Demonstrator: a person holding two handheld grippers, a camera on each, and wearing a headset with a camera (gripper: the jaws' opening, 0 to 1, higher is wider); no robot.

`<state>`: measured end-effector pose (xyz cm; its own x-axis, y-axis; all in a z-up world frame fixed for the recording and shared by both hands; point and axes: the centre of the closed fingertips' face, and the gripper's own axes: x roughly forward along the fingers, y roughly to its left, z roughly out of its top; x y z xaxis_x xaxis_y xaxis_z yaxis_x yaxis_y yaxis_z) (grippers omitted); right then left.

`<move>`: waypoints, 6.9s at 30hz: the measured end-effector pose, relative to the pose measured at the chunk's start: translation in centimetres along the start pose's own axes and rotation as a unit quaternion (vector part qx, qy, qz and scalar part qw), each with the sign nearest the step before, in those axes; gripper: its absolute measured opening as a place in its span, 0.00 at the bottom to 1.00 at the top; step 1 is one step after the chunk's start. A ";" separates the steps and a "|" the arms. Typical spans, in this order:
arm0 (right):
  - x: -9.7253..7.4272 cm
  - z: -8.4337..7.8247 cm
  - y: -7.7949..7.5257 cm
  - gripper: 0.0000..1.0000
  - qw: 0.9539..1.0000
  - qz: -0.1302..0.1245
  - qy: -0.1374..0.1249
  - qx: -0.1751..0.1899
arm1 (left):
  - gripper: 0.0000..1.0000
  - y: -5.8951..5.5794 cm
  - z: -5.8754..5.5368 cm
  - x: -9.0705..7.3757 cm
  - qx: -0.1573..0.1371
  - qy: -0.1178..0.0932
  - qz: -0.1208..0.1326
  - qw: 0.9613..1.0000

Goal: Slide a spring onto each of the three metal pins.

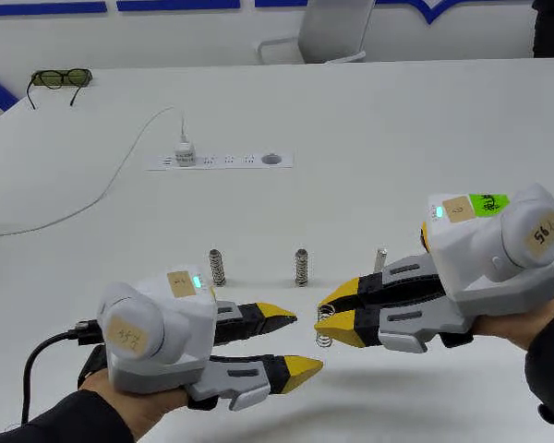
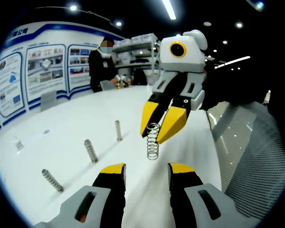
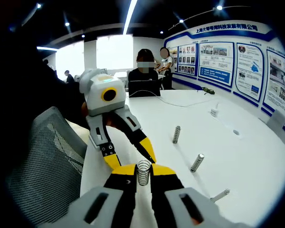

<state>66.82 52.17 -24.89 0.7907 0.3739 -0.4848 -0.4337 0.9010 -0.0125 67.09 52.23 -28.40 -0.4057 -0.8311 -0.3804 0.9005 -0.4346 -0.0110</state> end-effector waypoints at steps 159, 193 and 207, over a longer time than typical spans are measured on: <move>-5.4 -8.0 -11.6 0.32 0.973 -0.205 0.052 0.093 | 0.51 4.1 -2.8 -4.2 -0.072 -0.009 0.084 0.994; -6.1 -7.5 -7.3 0.48 0.983 -0.167 0.039 0.064 | 0.65 6.6 -4.3 -8.2 -0.067 0.010 0.133 0.989; -6.7 -8.0 -7.0 0.52 0.983 -0.166 0.031 0.065 | 0.66 7.2 -4.6 -9.1 -0.070 0.017 0.132 0.989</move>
<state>61.09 41.60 -28.57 0.8498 0.0430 -0.5254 -0.0928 0.9933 -0.0688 78.01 58.28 -29.31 -0.1512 -0.8959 -0.4177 0.9880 -0.1507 -0.0344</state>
